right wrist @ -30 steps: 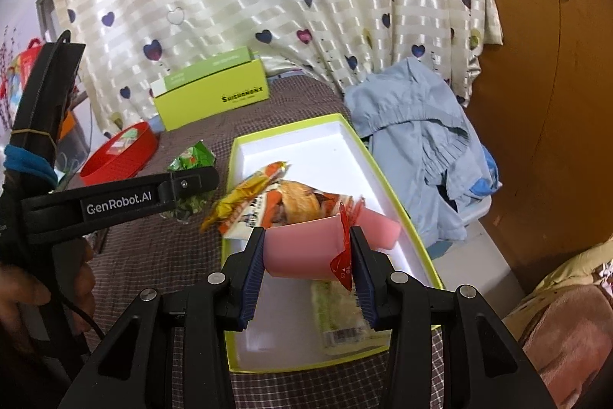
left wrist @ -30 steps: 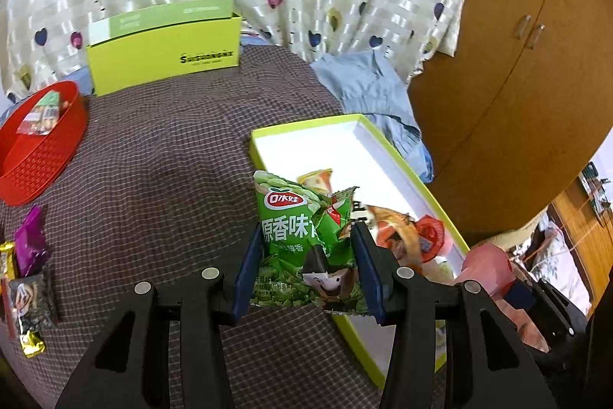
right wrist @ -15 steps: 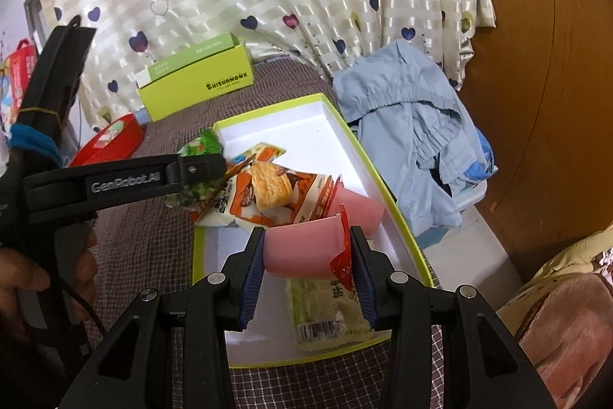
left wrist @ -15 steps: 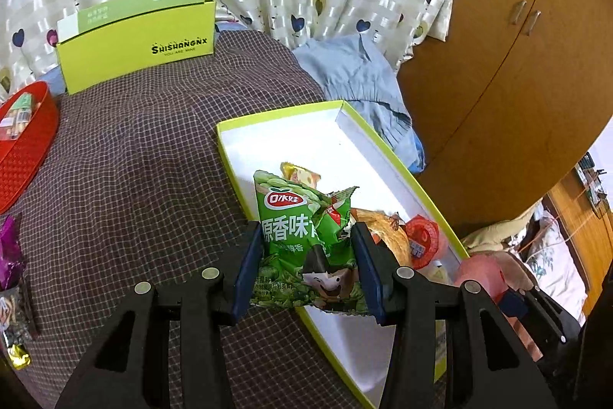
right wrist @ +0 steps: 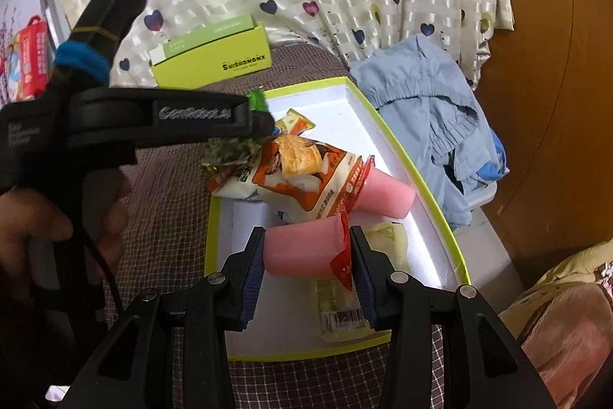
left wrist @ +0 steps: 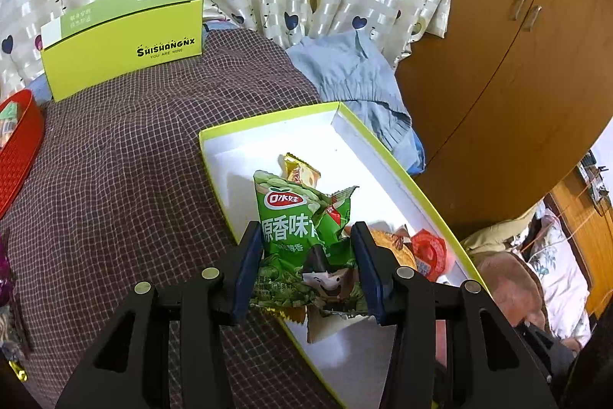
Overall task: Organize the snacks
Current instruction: 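Carry the jelly cup and green pea bag into the lime-rimmed tray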
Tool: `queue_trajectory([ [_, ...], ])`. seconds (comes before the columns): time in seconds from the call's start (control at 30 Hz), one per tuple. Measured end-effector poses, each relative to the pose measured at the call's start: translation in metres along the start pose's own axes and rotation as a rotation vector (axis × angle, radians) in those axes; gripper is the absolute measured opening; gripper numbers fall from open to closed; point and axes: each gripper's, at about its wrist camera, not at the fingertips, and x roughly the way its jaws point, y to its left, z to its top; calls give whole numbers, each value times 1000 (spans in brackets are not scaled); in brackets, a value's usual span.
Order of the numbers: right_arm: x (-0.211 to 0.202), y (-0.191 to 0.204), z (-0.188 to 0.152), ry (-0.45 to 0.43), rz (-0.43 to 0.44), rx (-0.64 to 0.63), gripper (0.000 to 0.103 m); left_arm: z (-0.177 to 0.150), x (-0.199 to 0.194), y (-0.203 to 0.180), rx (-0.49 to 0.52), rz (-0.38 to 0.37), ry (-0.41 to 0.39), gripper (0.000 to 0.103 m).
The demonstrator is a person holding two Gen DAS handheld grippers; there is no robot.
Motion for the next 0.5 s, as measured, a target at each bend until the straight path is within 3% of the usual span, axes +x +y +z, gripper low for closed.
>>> queue_trajectory([
  [0.5, 14, 17, 8, -7, 0, -56, 41, 18, 20, -2, 31, 27, 7, 48],
])
